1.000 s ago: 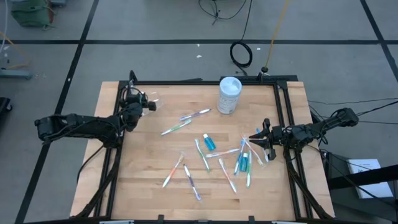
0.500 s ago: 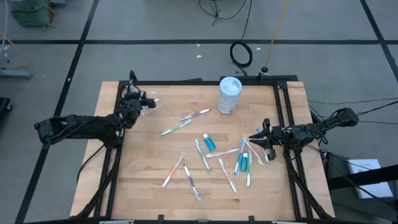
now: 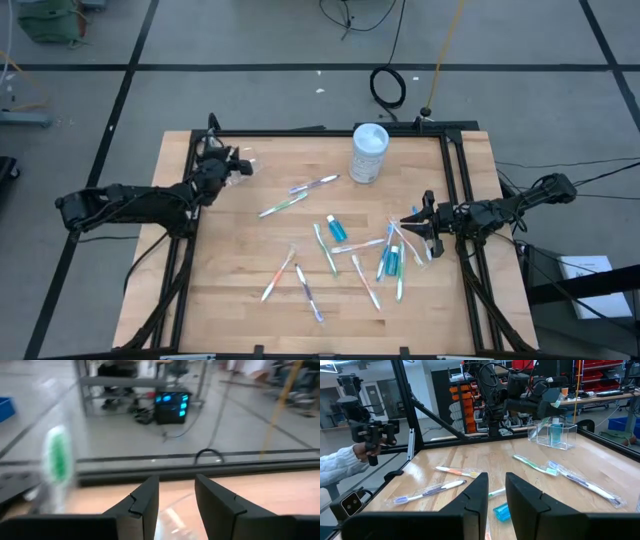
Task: Pick & Place toothbrushing station
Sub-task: Put the green toothbrush into the transparent organizer
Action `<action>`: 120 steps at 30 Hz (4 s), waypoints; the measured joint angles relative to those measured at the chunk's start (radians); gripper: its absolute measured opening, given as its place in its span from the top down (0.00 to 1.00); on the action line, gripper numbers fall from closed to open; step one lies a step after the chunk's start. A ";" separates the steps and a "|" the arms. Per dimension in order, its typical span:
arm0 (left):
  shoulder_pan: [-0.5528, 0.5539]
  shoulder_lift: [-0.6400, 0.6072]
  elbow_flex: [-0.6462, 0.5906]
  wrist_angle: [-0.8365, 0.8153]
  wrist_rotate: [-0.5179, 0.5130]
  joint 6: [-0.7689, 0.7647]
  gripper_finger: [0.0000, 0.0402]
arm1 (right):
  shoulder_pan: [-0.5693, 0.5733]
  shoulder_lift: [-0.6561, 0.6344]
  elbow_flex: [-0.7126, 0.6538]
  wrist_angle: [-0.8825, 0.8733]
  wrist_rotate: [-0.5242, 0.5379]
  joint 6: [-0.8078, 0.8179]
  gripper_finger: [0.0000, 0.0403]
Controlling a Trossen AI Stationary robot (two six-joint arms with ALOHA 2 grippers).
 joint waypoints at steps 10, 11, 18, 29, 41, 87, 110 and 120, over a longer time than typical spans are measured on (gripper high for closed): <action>-0.169 -0.077 0.000 0.153 0.076 0.191 0.67 | 0.000 0.000 0.000 0.010 0.000 0.000 0.85; -0.197 -0.091 0.000 0.149 0.079 0.206 0.67 | 0.000 0.000 0.000 0.024 0.000 0.000 0.85; -0.375 -0.138 0.000 0.139 0.246 0.244 0.67 | 0.000 0.000 0.000 0.160 0.000 0.017 0.85; -0.523 -0.133 0.001 -0.056 0.290 0.129 0.67 | 0.000 0.000 0.000 0.334 0.026 -0.079 0.85; -0.588 -0.133 0.001 -0.126 0.372 0.095 0.67 | 0.000 0.096 0.000 0.239 0.184 0.154 0.85; -0.619 -0.064 0.045 -0.171 0.420 0.054 0.67 | -0.245 1.346 0.791 0.178 -0.078 0.028 0.70; -0.534 0.553 0.417 -0.427 0.263 0.029 0.67 | -0.249 1.345 0.791 0.149 -0.081 0.068 0.70; -0.502 0.628 0.418 -0.418 0.280 -0.006 0.73 | -0.250 1.345 0.791 0.149 -0.080 0.068 0.70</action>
